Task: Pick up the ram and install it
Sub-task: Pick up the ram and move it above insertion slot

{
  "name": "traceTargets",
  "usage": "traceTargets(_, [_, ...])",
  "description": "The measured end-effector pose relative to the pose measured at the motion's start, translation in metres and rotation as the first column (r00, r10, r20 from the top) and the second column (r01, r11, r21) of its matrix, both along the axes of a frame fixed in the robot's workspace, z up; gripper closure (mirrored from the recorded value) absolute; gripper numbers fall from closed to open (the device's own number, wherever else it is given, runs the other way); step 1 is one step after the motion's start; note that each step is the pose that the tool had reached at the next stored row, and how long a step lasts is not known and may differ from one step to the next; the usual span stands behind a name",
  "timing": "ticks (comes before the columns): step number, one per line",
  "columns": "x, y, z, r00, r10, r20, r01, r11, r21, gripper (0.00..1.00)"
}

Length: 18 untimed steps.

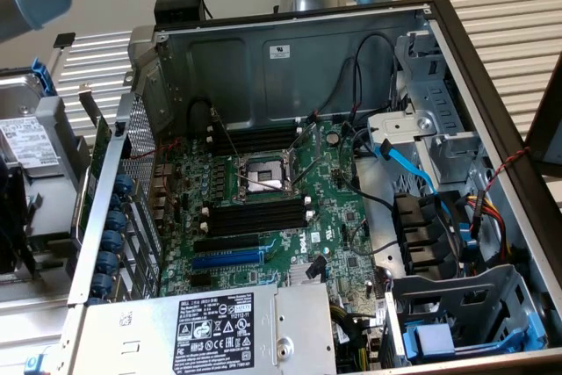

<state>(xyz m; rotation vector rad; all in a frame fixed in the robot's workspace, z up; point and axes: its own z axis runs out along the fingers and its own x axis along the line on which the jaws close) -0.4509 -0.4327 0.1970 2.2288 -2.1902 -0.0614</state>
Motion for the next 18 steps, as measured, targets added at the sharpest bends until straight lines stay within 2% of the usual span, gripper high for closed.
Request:
traceTargets(4, [0.0, 0.0, 0.0047, 1.0, 0.0, -0.0002, 0.0, 1.0, -0.0008, 0.87])
traceTargets(8, [0.0, 0.0, 0.0144, 1.0, 0.0, -0.0002, 0.0, 1.0, -0.0009, 0.87])
traceTargets(12, [0.0, 0.0, 0.0283, 1.0, 0.0, -0.0001, 0.0, 1.0, -0.0008, 0.87])
traceTargets(18, [-0.001, 0.0, 0.0554, 1.0, 0.0, -0.0001, 0.0, 1.0, -0.0008, 0.87])
